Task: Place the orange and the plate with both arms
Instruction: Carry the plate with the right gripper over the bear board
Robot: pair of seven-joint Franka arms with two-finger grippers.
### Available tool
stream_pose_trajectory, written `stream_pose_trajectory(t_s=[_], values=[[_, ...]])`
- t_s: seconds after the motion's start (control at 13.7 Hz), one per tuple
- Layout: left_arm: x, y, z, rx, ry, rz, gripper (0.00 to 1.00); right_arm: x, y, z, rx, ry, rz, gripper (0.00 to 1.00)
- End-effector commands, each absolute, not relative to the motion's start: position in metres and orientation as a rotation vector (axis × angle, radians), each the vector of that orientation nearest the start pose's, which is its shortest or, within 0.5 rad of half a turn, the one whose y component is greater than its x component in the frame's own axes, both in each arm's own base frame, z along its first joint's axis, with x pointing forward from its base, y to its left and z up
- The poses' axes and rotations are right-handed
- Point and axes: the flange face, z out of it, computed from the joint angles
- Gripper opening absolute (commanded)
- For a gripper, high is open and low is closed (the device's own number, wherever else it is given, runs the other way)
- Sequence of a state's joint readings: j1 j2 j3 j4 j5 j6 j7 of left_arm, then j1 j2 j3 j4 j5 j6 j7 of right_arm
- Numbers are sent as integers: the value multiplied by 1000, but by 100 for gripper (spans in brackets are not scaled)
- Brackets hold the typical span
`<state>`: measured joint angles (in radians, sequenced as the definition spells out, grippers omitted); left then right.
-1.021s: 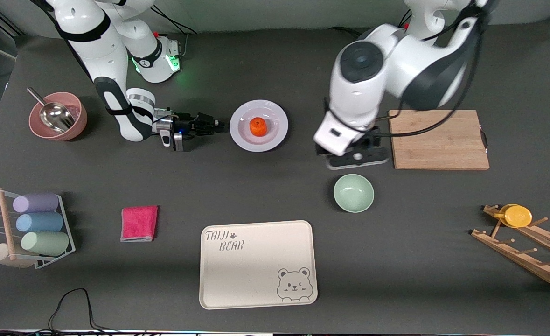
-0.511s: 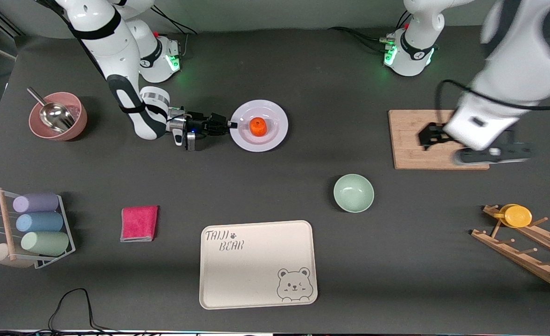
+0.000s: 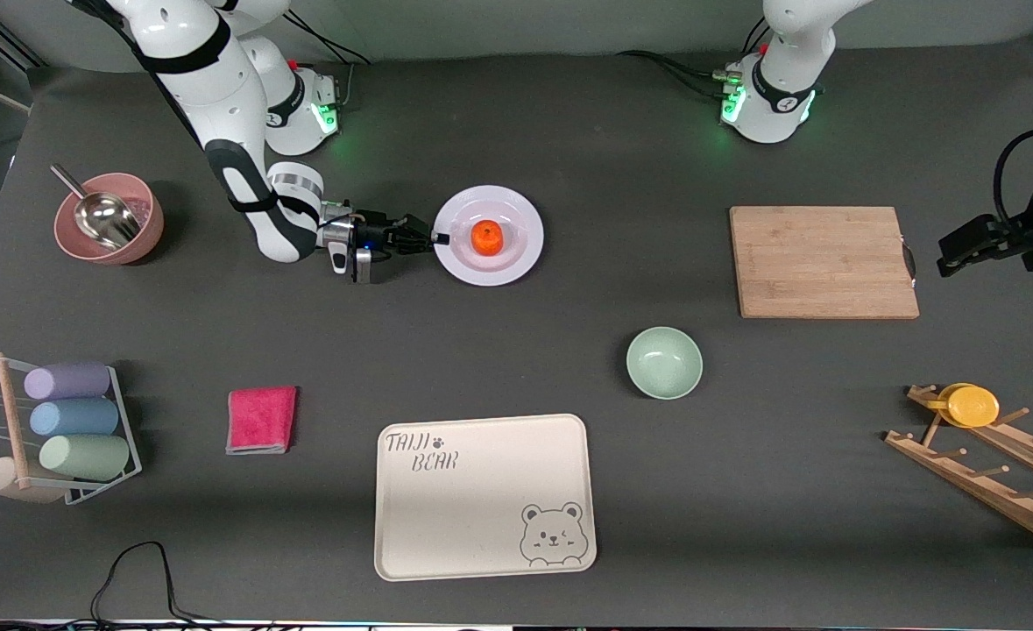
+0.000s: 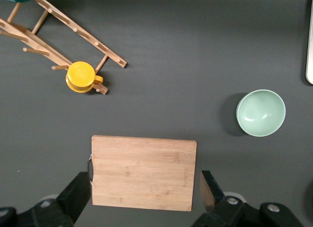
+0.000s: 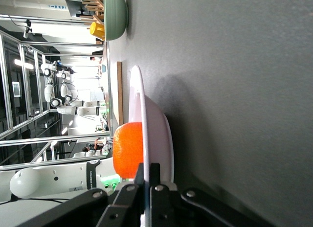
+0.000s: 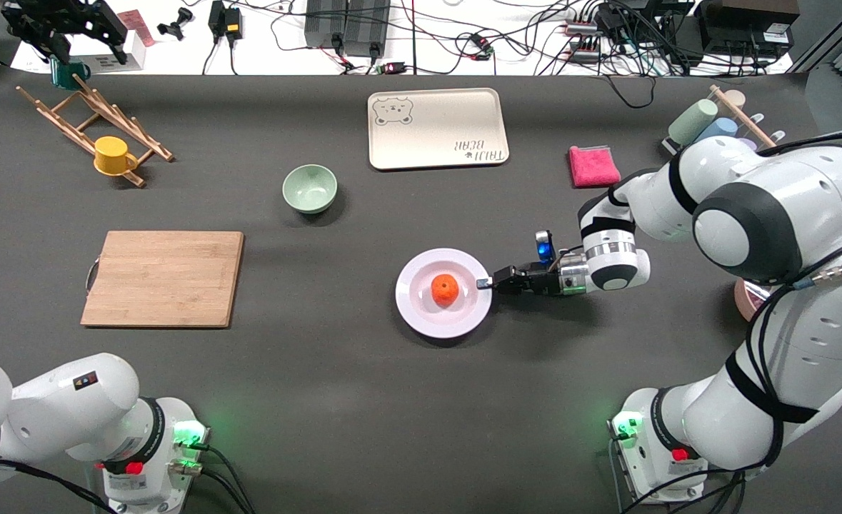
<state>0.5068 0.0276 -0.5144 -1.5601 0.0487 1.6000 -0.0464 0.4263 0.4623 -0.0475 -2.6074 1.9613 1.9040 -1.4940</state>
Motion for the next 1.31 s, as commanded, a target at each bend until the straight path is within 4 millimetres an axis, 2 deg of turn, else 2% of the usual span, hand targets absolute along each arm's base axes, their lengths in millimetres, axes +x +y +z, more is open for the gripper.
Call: stream_pose_trajectory(t_s=[0.0,0.07,0.15,0.36,0.51,0.66,0.73,0.95,1.09,1.24], values=[[550,0,626,-3100,-26,-15,100,317,196,88,-1883,19,-65,0],[549,-1,627,-3100,-24,-13,100,321,195,93,-1876,21,-77,0],[547,-1,628,-3098,-22,-5,100,330,197,107,-1848,24,-97,0],[543,10,632,-3096,-51,4,100,355,204,166,-1779,87,-72,0],[544,11,635,-3104,-56,-8,100,363,208,192,-1751,89,-67,0],[543,10,635,-3101,-51,-1,100,369,212,211,-1731,90,-62,0],[543,8,635,-3102,-46,1,100,372,212,213,-1736,78,-53,0],[542,12,637,-3099,-51,-2,100,403,217,207,-1744,55,-68,0],[542,16,642,-3095,-54,-20,100,438,222,198,-1743,64,-83,0],[543,21,644,-3097,-64,-32,100,486,224,194,-1753,53,-88,0]])
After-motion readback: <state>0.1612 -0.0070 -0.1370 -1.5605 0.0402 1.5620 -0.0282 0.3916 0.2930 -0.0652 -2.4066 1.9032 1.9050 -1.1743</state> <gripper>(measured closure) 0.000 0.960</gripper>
